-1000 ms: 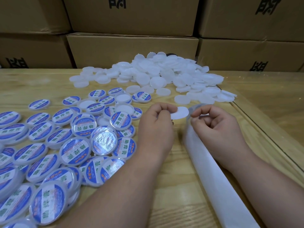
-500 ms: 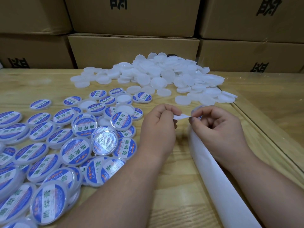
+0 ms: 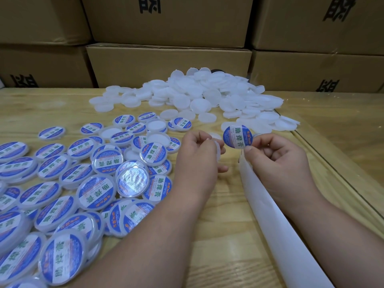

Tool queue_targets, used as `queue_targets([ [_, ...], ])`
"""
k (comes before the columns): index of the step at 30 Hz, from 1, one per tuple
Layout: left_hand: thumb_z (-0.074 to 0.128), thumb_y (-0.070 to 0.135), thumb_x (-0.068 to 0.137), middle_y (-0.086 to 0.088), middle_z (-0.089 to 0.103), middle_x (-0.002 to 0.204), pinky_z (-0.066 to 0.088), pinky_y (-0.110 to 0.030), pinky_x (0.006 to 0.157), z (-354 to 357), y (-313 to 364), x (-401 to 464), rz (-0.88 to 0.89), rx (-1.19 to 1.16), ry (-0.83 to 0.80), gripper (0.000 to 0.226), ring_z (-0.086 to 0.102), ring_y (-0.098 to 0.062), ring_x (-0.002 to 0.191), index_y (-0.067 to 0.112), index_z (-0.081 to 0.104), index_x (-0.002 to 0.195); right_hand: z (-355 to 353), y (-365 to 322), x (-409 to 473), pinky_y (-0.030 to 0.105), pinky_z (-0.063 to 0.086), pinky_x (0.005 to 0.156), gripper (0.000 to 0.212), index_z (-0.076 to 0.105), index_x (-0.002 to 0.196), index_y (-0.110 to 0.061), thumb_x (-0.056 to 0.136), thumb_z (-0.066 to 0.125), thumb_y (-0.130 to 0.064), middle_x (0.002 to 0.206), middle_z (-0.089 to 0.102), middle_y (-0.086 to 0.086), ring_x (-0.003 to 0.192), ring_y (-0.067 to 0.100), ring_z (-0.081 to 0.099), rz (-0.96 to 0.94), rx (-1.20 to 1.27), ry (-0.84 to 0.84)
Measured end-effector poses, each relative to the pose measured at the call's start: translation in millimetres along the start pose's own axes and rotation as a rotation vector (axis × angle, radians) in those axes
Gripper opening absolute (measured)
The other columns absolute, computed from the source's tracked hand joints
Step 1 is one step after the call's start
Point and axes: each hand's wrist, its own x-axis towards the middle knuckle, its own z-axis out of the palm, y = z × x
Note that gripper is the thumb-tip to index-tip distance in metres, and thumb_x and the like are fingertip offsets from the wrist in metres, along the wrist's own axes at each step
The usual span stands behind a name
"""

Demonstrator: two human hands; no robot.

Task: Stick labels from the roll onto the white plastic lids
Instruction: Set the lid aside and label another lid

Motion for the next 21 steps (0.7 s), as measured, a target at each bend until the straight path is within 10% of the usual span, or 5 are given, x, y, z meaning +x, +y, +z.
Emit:
queue_targets([
  [5, 0.059, 0.022, 0.073, 0.010, 0.073, 0.095, 0.065, -0.041, 0.072, -1, -3, -1, 0.021, 0.143, -0.021, 0.023, 0.074, -0.004, 0.071, 0.025, 0.069, 0.094, -2, -2, 0, 0.015, 0.033, 0.046, 0.017, 0.067, 0.076, -0.019, 0.089, 0.071, -0.009, 0.055, 0.045, -0.001, 0.047, 0.010, 0.034, 0.045, 0.016, -0.027],
  [10, 0.050, 0.012, 0.071, -0.005, 0.067, 0.115, 0.060, -0.030, 0.062, -3, 5, -2, 0.020, 0.046, -0.069, 0.042, 0.074, -0.010, 0.081, 0.034, 0.069, 0.101, -5, -8, -1, 0.017, 0.030, 0.041, 0.015, 0.066, 0.064, -0.023, 0.079, 0.062, -0.023, 0.049, 0.041, -0.007, 0.042, 0.008, 0.032, 0.140, 0.106, -0.071],
  [16, 0.043, 0.011, 0.073, 0.011, 0.075, 0.080, 0.053, -0.025, 0.052, -3, 11, -6, 0.009, -0.001, -0.149, 0.037, 0.067, -0.006, 0.065, 0.023, 0.072, 0.093, -5, -11, -2, 0.017, 0.024, 0.039, 0.018, 0.063, 0.062, -0.021, 0.080, 0.064, -0.018, 0.049, 0.033, -0.005, 0.042, 0.008, 0.025, 0.208, 0.100, -0.179],
  [21, 0.039, -0.001, 0.091, -0.006, 0.077, 0.089, 0.052, -0.024, 0.051, -4, 14, -8, 0.029, 0.004, -0.178, 0.035, 0.068, -0.011, 0.070, 0.016, 0.068, 0.098, -2, -8, -2, 0.017, 0.026, 0.043, 0.028, 0.066, 0.070, -0.013, 0.096, 0.061, -0.005, 0.053, 0.039, 0.002, 0.045, 0.009, 0.028, 0.202, -0.004, -0.234],
])
